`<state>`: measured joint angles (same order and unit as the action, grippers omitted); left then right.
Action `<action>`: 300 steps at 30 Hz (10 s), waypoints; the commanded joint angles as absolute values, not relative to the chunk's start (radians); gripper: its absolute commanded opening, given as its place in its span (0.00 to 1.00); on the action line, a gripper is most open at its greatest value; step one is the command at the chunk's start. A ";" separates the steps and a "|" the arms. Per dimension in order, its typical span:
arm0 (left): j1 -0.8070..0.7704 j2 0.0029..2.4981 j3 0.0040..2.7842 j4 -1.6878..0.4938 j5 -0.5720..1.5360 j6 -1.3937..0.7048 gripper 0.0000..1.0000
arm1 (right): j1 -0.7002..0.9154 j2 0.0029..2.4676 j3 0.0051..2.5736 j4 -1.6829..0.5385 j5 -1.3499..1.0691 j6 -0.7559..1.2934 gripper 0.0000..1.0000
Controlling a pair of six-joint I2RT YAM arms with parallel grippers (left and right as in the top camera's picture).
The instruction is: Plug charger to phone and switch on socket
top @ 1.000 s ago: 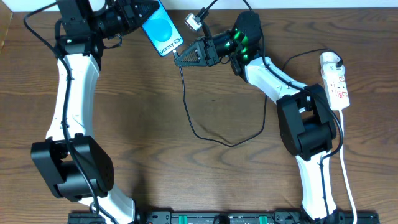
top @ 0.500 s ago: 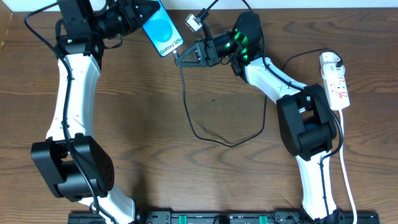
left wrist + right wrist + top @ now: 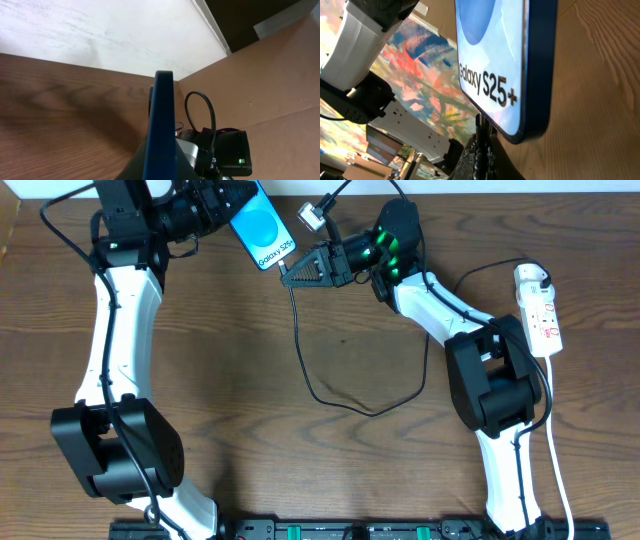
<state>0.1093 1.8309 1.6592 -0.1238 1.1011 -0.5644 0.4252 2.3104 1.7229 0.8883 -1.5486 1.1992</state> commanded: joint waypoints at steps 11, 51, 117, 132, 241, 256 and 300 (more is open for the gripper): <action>0.106 1.823 1.666 -0.118 1.285 -0.543 0.07 | 0.434 2.315 1.720 0.894 -1.562 1.204 0.01; 0.105 1.824 1.644 -0.123 1.407 -0.445 0.07 | 0.412 2.315 1.720 0.932 -1.562 1.212 0.01; 0.147 1.824 1.644 -0.126 1.396 -0.446 0.07 | 0.252 2.315 1.718 0.411 -1.299 1.137 0.99; 0.147 1.824 1.644 -0.131 1.396 -0.445 0.07 | 0.240 2.315 1.718 -0.339 -1.045 0.560 0.99; -0.432 2.327 1.644 -0.670 0.322 -0.476 0.52 | 0.176 1.910 1.718 -0.668 -0.192 0.328 0.99; -0.283 2.209 1.702 -0.944 0.090 -0.344 0.76 | 0.176 1.910 1.718 -0.692 -0.133 0.327 0.99; -0.228 1.457 1.701 -1.335 0.014 -0.341 1.00 | -0.032 1.902 2.025 -1.024 -0.276 -0.071 0.99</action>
<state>-0.2264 1.4532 1.6955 -1.3315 0.0200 -0.3504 0.0448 1.9354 1.9636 -0.9894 -0.2531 0.0360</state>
